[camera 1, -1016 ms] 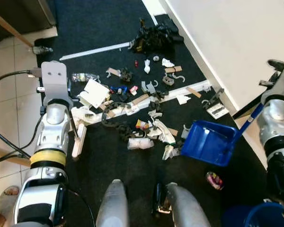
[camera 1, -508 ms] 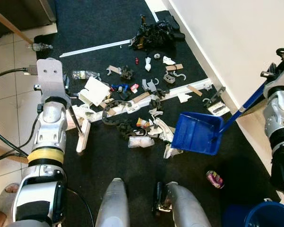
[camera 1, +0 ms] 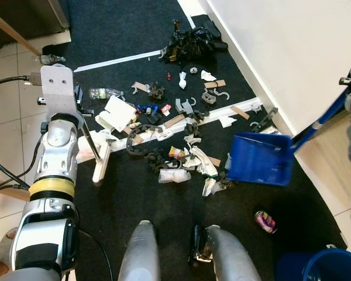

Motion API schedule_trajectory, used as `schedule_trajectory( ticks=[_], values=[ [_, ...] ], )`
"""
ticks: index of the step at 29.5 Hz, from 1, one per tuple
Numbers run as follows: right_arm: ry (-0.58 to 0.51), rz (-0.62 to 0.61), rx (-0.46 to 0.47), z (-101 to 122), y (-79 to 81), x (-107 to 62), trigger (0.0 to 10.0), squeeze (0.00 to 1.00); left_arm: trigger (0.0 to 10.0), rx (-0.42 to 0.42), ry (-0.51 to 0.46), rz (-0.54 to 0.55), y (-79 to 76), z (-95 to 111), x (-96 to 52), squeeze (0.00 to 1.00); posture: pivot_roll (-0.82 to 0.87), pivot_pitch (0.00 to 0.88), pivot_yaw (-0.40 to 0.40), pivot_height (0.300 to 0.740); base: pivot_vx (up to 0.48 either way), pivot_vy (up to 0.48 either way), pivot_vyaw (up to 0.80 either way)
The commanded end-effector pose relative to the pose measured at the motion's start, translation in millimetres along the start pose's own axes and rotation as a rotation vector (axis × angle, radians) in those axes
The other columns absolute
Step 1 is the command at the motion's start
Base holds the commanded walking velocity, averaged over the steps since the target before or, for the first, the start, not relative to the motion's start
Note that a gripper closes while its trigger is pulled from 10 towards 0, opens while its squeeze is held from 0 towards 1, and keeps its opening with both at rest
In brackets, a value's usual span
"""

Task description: Sweep floor

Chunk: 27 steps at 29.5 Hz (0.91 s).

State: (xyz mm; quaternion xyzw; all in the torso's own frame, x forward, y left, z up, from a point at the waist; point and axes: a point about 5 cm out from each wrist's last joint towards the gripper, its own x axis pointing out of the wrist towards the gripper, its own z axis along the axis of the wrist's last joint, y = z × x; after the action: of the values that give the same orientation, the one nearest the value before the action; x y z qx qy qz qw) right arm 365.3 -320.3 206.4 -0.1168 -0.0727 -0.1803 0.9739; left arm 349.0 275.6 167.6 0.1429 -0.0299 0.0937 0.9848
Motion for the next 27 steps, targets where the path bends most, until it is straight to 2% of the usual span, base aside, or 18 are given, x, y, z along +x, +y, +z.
schedule_trajectory(
  ticks=[1, 5, 10, 14, 18, 20, 21, 22, 24, 27],
  values=[
    [-0.022, -0.015, -0.045, 1, -7.3, -1.2, 10.0, 0.00, 10.0, 0.036, -0.025, -0.001, 5.6, 4, -0.1, 0.00, 0.16, 0.149, -0.048, 0.740, 0.000, 0.000, 0.00],
    [-0.004, -0.021, -0.145, -6, -16.1, -5.2, 10.0, 0.00, 10.0, 0.033, -0.023, -0.019, 1.0, 2, -0.7, 0.00, 0.16, 0.145, -0.043, 0.740, 0.000, 0.000, 0.00],
    [0.015, -0.015, -0.182, -14, -16.9, -9.5, 10.0, 0.00, 10.0, 0.031, -0.018, -0.025, -1.1, 0, -0.7, 0.00, 0.15, 0.149, -0.039, 0.740, 0.000, 0.000, 0.00],
    [0.034, 0.045, -0.272, -33, -0.5, -20.5, 10.0, 0.00, 10.0, 0.039, -0.018, -0.029, -3.2, -1, -0.8, 0.00, 0.17, 0.181, -0.027, 0.740, 0.000, 0.000, 0.00],
    [0.039, 0.062, -0.298, -43, 9.4, -27.2, 10.0, 0.00, 10.0, 0.048, -0.028, -0.019, -0.8, 1, -1.0, 0.00, 0.19, 0.219, -0.013, 0.740, 0.000, 0.000, 0.00],
    [0.039, 0.062, -0.298, -43, 9.4, -27.2, 10.0, 0.00, 10.0, 0.048, -0.028, -0.019, -0.8, 1, -1.0, 0.00, 0.19, 0.219, -0.013, 0.740, 0.000, 0.000, 0.00],
    [0.046, 0.075, -0.303, -50, 15.9, -32.2, 10.0, 0.00, 10.0, 0.052, -0.033, -0.012, 0.7, 1, -1.7, 0.00, 0.19, 0.234, -0.005, 0.740, 0.000, 0.000, 0.00],
    [0.057, 0.090, -0.294, -58, 24.0, -37.6, 10.0, 0.00, 10.0, 0.055, -0.031, -0.001, 1.9, -1, -2.7, 0.00, 0.19, 0.240, 0.000, 0.740, 0.000, 0.000, 0.00],
    [0.057, 0.090, -0.294, -58, 24.0, -37.6, 10.0, 0.00, 10.0, 0.055, -0.031, -0.001, 1.9, -1, -2.7, 0.00, 0.19, 0.240, 0.000, 0.740, 0.000, 0.000, 0.00],
    [0.097, 0.114, -0.211, -75, 45.8, -52.2, 10.0, 0.00, 10.0, 0.046, -0.040, 0.024, 2.8, -2, -4.7, 0.00, 0.20, 0.258, -0.004, 0.740, 0.000, 0.000, 0.00]
  ],
)
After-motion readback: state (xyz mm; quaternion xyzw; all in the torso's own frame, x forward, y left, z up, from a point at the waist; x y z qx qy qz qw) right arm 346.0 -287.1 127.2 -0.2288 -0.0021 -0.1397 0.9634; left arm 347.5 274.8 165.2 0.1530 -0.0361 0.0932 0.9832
